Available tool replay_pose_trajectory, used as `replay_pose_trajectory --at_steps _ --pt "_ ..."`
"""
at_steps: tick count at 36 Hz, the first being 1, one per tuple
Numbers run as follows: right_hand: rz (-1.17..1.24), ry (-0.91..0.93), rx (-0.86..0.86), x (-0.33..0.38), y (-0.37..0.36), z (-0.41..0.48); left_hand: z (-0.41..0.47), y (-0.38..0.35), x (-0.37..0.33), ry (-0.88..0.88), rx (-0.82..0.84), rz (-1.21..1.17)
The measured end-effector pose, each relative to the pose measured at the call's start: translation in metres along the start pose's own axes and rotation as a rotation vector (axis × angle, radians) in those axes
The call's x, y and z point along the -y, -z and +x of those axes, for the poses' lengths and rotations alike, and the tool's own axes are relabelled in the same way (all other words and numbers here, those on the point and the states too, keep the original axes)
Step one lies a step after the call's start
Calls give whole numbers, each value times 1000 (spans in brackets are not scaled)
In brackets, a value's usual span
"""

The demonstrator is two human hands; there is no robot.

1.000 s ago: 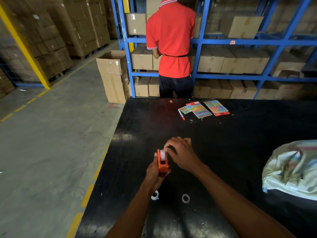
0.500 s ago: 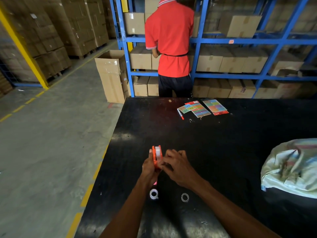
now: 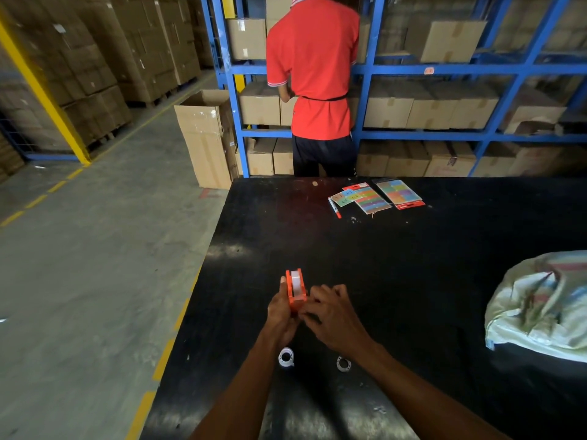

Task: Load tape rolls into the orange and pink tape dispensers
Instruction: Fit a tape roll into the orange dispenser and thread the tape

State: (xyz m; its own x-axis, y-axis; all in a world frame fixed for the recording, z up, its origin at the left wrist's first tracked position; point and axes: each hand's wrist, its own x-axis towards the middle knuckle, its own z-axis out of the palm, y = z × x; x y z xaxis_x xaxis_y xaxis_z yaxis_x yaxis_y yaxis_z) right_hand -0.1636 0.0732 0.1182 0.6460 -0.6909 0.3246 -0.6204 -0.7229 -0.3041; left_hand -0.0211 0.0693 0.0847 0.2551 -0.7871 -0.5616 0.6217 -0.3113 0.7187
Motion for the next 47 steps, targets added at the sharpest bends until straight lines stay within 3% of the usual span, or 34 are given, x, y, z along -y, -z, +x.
replay_pose_trajectory --at_steps 4,9,14,30,37,47 --pt "102 -63 -60 -7 -1 -7 5 -5 -2 -19 13 75" --pt "373 -424 -172 -25 2 2 15 -6 -3 3 -25 173" --pt "622 -652 -10 -42 -5 9 5 -11 2 -21 81 304" --pt "927 -790 99 -80 -64 -11 39 -7 47 32 186 581" --pt "974 -840 70 -100 -84 -9 59 -9 65 -172 8 786" --pt "855 -882 129 -127 -125 -1 121 16 123 -180 -22 902"
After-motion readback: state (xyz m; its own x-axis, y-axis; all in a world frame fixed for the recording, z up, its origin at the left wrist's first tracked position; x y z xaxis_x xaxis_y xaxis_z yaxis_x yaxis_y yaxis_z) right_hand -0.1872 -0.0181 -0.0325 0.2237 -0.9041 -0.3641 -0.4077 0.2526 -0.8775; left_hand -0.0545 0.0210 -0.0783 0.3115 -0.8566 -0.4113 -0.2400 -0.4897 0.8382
